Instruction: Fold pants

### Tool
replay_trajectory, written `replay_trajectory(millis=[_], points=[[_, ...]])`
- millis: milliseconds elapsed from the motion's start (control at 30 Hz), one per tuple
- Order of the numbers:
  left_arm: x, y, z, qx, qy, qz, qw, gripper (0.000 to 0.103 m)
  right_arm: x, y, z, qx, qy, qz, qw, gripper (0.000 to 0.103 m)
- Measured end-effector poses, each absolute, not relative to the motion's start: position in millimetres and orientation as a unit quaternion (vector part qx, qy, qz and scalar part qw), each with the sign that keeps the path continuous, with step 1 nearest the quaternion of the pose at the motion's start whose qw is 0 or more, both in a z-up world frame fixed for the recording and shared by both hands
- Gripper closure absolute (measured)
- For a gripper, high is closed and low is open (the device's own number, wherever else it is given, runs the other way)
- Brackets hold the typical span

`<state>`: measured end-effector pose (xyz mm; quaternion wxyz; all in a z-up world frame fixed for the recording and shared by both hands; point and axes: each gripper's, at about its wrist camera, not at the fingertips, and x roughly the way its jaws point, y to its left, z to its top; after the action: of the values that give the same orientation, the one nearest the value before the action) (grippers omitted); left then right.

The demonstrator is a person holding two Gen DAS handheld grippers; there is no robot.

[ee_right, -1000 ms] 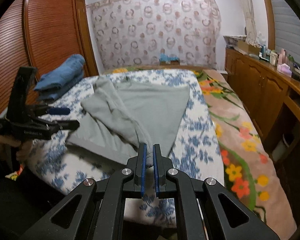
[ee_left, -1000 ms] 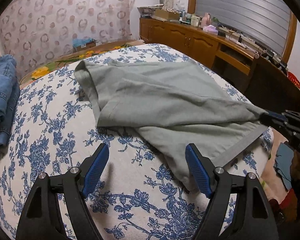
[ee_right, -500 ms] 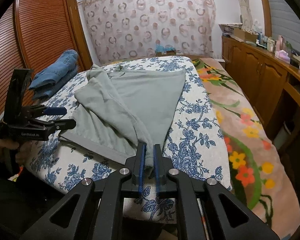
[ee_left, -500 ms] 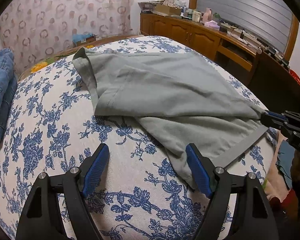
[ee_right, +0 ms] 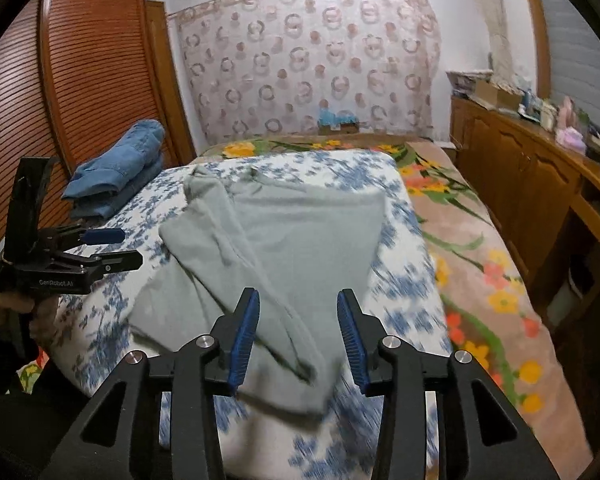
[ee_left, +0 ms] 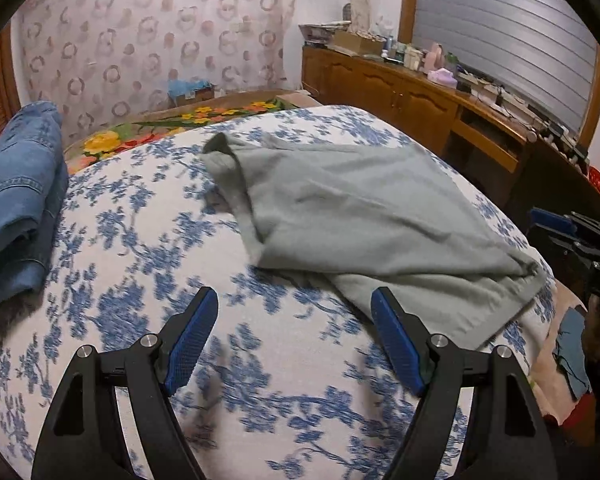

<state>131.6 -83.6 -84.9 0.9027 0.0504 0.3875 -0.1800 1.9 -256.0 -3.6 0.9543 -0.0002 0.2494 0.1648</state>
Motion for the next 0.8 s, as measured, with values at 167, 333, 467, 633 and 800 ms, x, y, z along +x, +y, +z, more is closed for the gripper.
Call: replay_trajectory(millis=[167, 333, 467, 633, 800], points=[[147.4, -71.5, -86.1, 0.054, 0.392, -0.162, 0.904, 0.023, 31.0, -234.4, 0.1, -0.020, 0.251, 0.201, 0.947, 0.061], [159.1, -60.4, -85.0, 0.053, 0.389, -0.153, 0.907, 0.023, 55.7, -220.5, 4.2, -0.035, 0.251, 0.223, 0.941, 0.061], [169.2, -52.7, -83.7, 0.049, 0.389, -0.148, 0.908, 0.023, 73.9, -212.5, 6.7, -0.045, 0.256, 0.237, 0.936, 0.061], [183.0, -46.4, -84.4, 0.052, 0.390, -0.146, 0.907, 0.023, 96.0, -204.9, 9.8, -0.058, 0.266, 0.245, 0.930, 0.061], [193.1, -37.9, -88.9, 0.045, 0.394, -0.145, 0.907, 0.023, 115.8, -192.9, 7.5, -0.068, 0.280, 0.258, 0.922, 0.061]])
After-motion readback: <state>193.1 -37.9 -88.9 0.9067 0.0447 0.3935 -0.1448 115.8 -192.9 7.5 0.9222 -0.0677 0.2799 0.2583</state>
